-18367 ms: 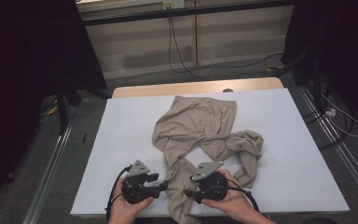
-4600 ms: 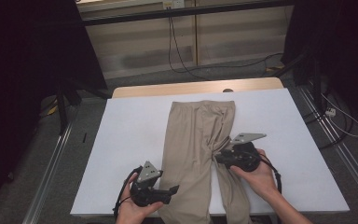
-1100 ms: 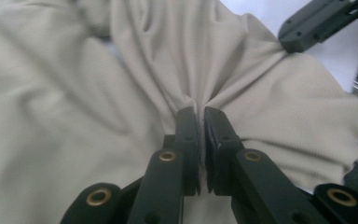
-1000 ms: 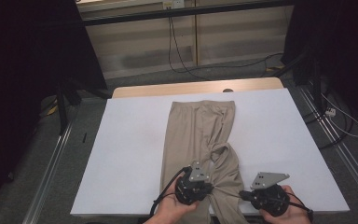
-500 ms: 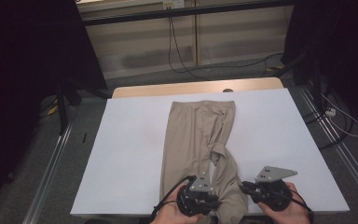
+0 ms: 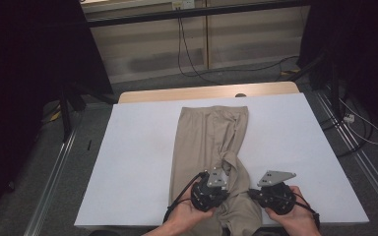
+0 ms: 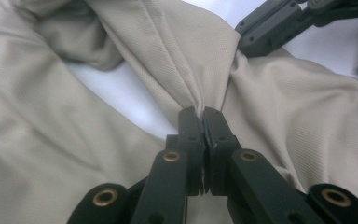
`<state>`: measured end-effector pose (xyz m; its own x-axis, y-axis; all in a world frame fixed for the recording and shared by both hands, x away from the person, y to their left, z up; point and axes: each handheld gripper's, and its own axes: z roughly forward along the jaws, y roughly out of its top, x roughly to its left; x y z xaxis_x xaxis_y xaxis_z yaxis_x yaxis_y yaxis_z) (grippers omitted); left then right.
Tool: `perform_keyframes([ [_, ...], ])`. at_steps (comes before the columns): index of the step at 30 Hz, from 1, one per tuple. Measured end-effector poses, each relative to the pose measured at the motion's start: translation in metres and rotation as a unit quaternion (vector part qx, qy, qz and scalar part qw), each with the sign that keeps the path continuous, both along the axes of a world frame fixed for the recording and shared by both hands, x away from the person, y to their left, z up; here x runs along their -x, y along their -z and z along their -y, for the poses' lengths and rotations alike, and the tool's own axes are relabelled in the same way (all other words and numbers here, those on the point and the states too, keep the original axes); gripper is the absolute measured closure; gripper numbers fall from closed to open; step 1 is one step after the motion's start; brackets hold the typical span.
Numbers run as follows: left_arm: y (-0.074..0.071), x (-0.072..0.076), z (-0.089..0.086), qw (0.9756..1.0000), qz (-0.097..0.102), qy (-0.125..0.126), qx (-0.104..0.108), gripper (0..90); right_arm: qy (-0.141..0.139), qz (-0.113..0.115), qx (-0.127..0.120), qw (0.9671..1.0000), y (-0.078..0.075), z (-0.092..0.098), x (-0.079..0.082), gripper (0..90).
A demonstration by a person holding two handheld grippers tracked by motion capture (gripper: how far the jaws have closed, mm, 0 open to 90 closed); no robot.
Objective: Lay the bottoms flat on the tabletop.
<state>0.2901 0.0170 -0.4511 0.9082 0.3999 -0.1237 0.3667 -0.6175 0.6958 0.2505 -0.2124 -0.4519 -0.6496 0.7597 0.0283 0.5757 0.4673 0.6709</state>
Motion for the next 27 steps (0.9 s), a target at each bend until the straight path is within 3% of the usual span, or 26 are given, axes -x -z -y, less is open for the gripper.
perform_keyframes([
  [5, -0.001, 0.017, -0.009, 0.999, -0.034, 0.022, 0.021, 87.9, -0.014, -0.008, -0.003, 0.9999, -0.002, 0.006, 0.024, 89.0],
  [11, -0.003, 0.043, -0.018, 0.9984, -0.038, 0.042, 0.005, 87.9, -0.042, -0.025, -0.008, 0.9988, -0.003, 0.002, 0.049, 87.7],
  [14, -0.003, 0.044, -0.022, 0.998, -0.046, 0.043, 0.003, 86.6, -0.041, -0.023, -0.024, 0.9986, -0.005, 0.001, 0.052, 78.2],
  [16, -0.006, 0.04, -0.023, 0.9984, -0.04, 0.037, 0.012, 82.7, -0.019, -0.006, -0.038, 0.9991, -0.007, 0.004, 0.043, 67.9],
  [18, -0.01, 0.036, -0.024, 0.999, -0.028, 0.031, 0.019, 78.1, 0.0, 0.011, -0.047, 0.9988, -0.01, 0.008, 0.028, 67.7],
  [22, -0.009, 0.024, -0.025, 0.9995, -0.012, 0.014, 0.024, 75.4, 0.035, 0.027, -0.05, 0.9978, -0.012, 0.017, -0.02, 68.9],
  [27, -0.003, 0.017, -0.025, 0.9997, -0.014, 0.007, 0.018, 75.1, 0.077, 0.039, -0.04, 0.9955, -0.009, 0.018, -0.082, 69.3],
])
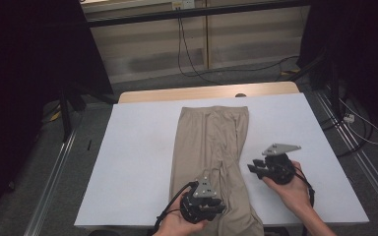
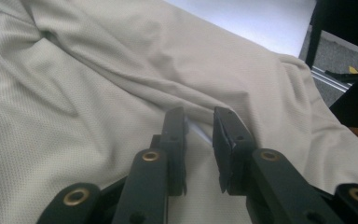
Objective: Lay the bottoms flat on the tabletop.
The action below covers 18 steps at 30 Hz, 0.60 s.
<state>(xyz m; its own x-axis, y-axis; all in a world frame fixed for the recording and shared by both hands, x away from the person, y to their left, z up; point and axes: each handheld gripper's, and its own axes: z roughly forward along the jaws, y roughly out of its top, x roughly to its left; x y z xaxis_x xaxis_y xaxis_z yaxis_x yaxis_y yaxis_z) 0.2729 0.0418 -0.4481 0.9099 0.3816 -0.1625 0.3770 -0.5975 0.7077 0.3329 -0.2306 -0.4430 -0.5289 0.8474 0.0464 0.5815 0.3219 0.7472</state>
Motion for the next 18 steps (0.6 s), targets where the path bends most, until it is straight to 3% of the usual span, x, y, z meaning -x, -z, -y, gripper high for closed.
perform_keyframes([
  [4, 0.002, 0.0, 0.0, 1.0, 0.0, -0.005, 0.002, 74.2, 0.026, -0.004, 0.006, 0.9996, 0.005, -0.003, -0.036, 67.6],
  [7, 0.003, 0.001, 0.003, 1.0, 0.006, -0.001, 0.0, 71.2, 0.044, -0.004, 0.004, 0.999, 0.011, -0.005, -0.053, 66.1],
  [13, 0.003, 0.004, 0.018, 0.9996, 0.025, 0.01, 0.0, 60.7, 0.055, -0.007, -0.006, 0.9985, 0.019, -0.015, -0.07, 57.4],
  [16, 0.007, 0.004, 0.022, 0.9991, 0.034, 0.018, -0.02, 61.1, 0.056, 0.002, 0.02, 0.9982, 0.019, -0.025, -0.075, 54.6],
  [18, 0.008, 0.004, 0.022, 0.999, 0.038, 0.012, -0.018, 65.5, 0.057, 0.0, 0.026, 0.998, 0.018, -0.029, -0.078, 54.9],
])
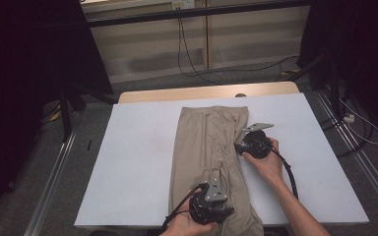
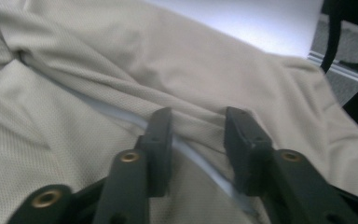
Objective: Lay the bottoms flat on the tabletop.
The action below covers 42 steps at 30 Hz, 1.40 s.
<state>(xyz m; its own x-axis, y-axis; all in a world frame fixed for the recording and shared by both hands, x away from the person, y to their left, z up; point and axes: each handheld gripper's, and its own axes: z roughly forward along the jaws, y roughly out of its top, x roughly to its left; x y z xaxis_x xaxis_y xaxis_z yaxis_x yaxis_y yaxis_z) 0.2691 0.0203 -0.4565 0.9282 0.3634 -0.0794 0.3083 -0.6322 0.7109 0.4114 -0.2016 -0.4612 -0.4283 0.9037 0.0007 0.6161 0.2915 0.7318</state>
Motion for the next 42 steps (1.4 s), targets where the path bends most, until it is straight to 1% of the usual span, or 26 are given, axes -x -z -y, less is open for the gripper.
perform_keyframes([
  [2, 0.0, -0.002, -0.002, 1.0, -0.001, -0.004, -0.002, 73.7, 0.0, 0.002, 0.004, 1.0, 0.0, -0.003, -0.004, 55.7],
  [4, 0.0, -0.004, -0.003, 0.9999, -0.012, -0.003, 0.0, 86.5, 0.002, 0.0, -0.001, 1.0, 0.0, -0.007, -0.008, 62.5],
  [5, 0.0, -0.004, -0.004, 0.9999, -0.014, -0.003, 0.0, 89.9, -0.002, 0.001, -0.002, 1.0, 0.0, -0.009, -0.009, 70.4],
  [6, -0.001, -0.004, -0.004, 0.9998, -0.019, -0.003, 0.0, 90.0, -0.01, -0.003, -0.005, 0.9999, -0.001, -0.011, -0.011, 81.1],
  [7, -0.001, -0.004, -0.004, 0.9997, -0.022, -0.004, -0.001, 90.0, -0.013, -0.002, -0.001, 0.9999, -0.001, -0.014, -0.011, 87.3],
  [8, -0.001, -0.005, -0.005, 0.9997, -0.023, -0.004, -0.002, 90.0, -0.013, 0.001, 0.011, 0.9999, -0.002, -0.016, -0.012, 89.2],
  [9, -0.001, -0.004, -0.006, 0.9996, -0.028, -0.007, 0.002, 90.0, -0.013, 0.002, 0.015, 0.9998, -0.002, -0.017, -0.012, 89.5],
  [11, -0.002, -0.004, -0.008, 0.9996, -0.028, -0.006, 0.001, 90.0, -0.011, 0.003, 0.019, 0.9997, -0.004, -0.015, -0.012, 89.9],
  [14, -0.005, -0.004, -0.011, 0.9994, -0.031, -0.013, 0.009, 90.0, 0.007, 0.01, 0.028, 0.9995, -0.01, -0.002, -0.012, 90.0],
  [17, -0.008, -0.003, -0.012, 0.9994, -0.028, -0.015, 0.015, 90.0, 0.022, 0.022, 0.056, 0.998, -0.019, 0.014, -0.012, 90.0],
  [18, -0.009, -0.003, -0.012, 0.9993, -0.027, -0.018, 0.016, 90.0, 0.028, 0.024, 0.056, 0.9977, -0.022, 0.019, -0.011, 90.0],
  [21, -0.007, -0.006, -0.011, 0.9993, -0.025, -0.026, 0.012, 90.0, 0.041, 0.035, 0.083, 0.995, -0.03, 0.033, -0.012, 90.0],
  [23, -0.005, -0.009, -0.011, 0.9989, -0.03, -0.035, 0.007, 90.0, 0.058, 0.036, 0.078, 0.9946, -0.032, 0.041, -0.013, 89.4],
  [25, -0.004, -0.01, -0.012, 0.9988, -0.033, -0.036, 0.006, 90.0, 0.062, 0.036, 0.068, 0.9951, -0.031, 0.047, -0.012, 85.6],
  [26, -0.003, -0.01, -0.013, 0.9987, -0.034, -0.037, 0.007, 90.0, 0.06, 0.036, 0.062, 0.9956, -0.03, 0.049, -0.011, 77.5],
  [27, -0.003, -0.011, -0.013, 0.9987, -0.035, -0.036, 0.007, 90.0, 0.057, 0.035, 0.047, 0.9967, -0.03, 0.05, -0.008, 70.0],
  [28, -0.003, -0.011, -0.014, 0.9986, -0.035, -0.038, 0.01, 90.0, 0.058, 0.034, 0.036, 0.9971, -0.03, 0.051, -0.004, 66.4],
  [31, -0.005, -0.011, -0.015, 0.9987, -0.035, -0.033, 0.017, 90.0, 0.033, 0.031, 0.013, 0.9989, -0.03, 0.052, 0.016, 61.3],
  [33, -0.006, -0.01, -0.016, 0.9985, -0.03, -0.036, 0.028, 90.0, 0.013, 0.022, 0.007, 0.9997, -0.029, 0.053, 0.034, 66.0],
  [34, -0.007, -0.009, -0.015, 0.9986, -0.029, -0.034, 0.029, 85.4, 0.003, 0.017, 0.01, 0.9998, -0.029, 0.053, 0.045, 66.6],
  [35, -0.009, -0.007, -0.013, 0.9986, -0.024, -0.029, 0.037, 80.9, -0.001, 0.015, 0.018, 0.9997, -0.029, 0.053, 0.055, 67.8],
  [36, -0.009, -0.006, -0.012, 0.9987, -0.022, -0.025, 0.039, 75.0, -0.007, 0.011, 0.019, 0.9997, -0.027, 0.055, 0.068, 72.0],
  [38, -0.011, -0.001, -0.006, 0.9991, -0.018, -0.015, 0.036, 66.7, -0.026, -0.003, 0.005, 0.9996, -0.024, 0.057, 0.084, 74.3],
  [39, -0.011, 0.001, -0.003, 0.9992, -0.014, -0.009, 0.037, 61.8, -0.031, -0.01, 0.003, 0.9995, -0.022, 0.057, 0.094, 75.0],
  [40, -0.01, 0.003, 0.0, 0.9993, -0.013, -0.003, 0.034, 56.9, -0.038, -0.019, 0.001, 0.9991, -0.019, 0.057, 0.103, 75.6],
  [42, -0.008, 0.006, 0.008, 0.9996, -0.008, 0.001, 0.025, 48.3, -0.055, -0.029, 0.003, 0.9981, -0.015, 0.054, 0.119, 74.6],
])
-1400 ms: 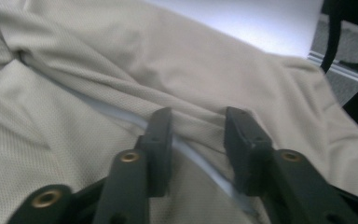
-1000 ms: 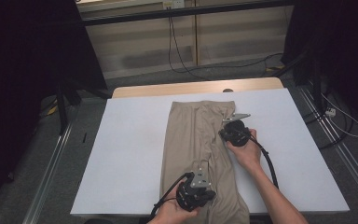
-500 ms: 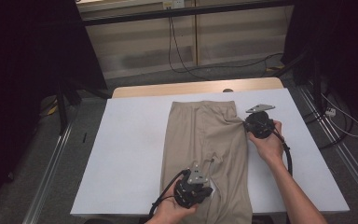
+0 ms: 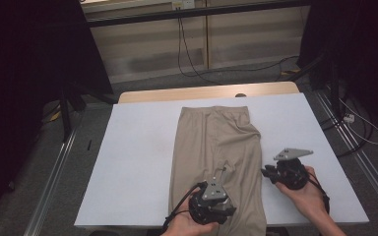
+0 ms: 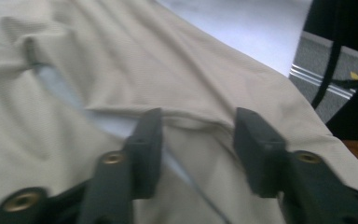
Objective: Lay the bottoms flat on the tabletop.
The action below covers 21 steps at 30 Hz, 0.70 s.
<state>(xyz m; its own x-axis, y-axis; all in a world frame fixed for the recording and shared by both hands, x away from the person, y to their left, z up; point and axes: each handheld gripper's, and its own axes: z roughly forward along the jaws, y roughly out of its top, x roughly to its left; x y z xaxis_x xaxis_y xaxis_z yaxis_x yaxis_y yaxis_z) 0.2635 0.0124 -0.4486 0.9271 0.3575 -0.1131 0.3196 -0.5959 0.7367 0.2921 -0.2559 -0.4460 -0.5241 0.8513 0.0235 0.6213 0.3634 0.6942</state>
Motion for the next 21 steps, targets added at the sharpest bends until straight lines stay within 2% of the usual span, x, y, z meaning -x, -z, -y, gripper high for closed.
perform_keyframes([
  [3, 0.004, 0.001, 0.009, 0.9998, 0.004, 0.009, -0.018, 42.1, -0.019, -0.008, -0.005, 0.9998, 0.004, -0.006, 0.017, 67.7],
  [5, 0.006, 0.003, 0.011, 0.9995, 0.01, 0.007, -0.031, 43.5, -0.033, -0.014, -0.001, 0.9994, 0.005, -0.013, 0.024, 65.8],
  [7, 0.007, 0.003, 0.009, 0.9995, 0.011, 0.001, -0.031, 55.8, -0.045, -0.018, 0.003, 0.9988, 0.007, -0.018, 0.028, 62.1],
  [8, 0.006, 0.002, 0.008, 0.9995, 0.009, 0.003, -0.03, 71.7, -0.045, -0.013, 0.008, 0.9989, 0.007, -0.021, 0.029, 61.6],
  [9, 0.006, 0.001, 0.007, 0.9994, 0.011, 0.0, -0.032, 82.1, -0.045, -0.011, 0.012, 0.9988, 0.008, -0.022, 0.03, 61.9],
  [10, 0.005, -0.001, 0.005, 0.9995, 0.011, -0.001, -0.031, 87.1, -0.046, -0.01, 0.013, 0.9988, 0.008, -0.022, 0.03, 63.0],
  [11, 0.005, -0.002, 0.004, 0.9997, 0.001, -0.005, -0.024, 87.7, -0.048, -0.009, 0.016, 0.9987, 0.007, -0.023, 0.031, 67.0],
  [14, 0.002, -0.005, -0.004, 0.9997, -0.008, -0.014, -0.015, 88.0, -0.074, -0.01, 0.017, 0.9971, 0.007, -0.026, 0.034, 90.0],
  [17, 0.001, -0.005, -0.016, 0.9996, -0.016, -0.024, -0.007, 87.9, -0.084, -0.004, 0.033, 0.9959, 0.006, -0.026, 0.036, 90.0],
  [21, 0.0, -0.006, -0.03, 0.999, -0.024, -0.036, -0.004, 87.9, -0.066, -0.011, 0.037, 0.9971, 0.004, -0.01, 0.04, 90.0],
])
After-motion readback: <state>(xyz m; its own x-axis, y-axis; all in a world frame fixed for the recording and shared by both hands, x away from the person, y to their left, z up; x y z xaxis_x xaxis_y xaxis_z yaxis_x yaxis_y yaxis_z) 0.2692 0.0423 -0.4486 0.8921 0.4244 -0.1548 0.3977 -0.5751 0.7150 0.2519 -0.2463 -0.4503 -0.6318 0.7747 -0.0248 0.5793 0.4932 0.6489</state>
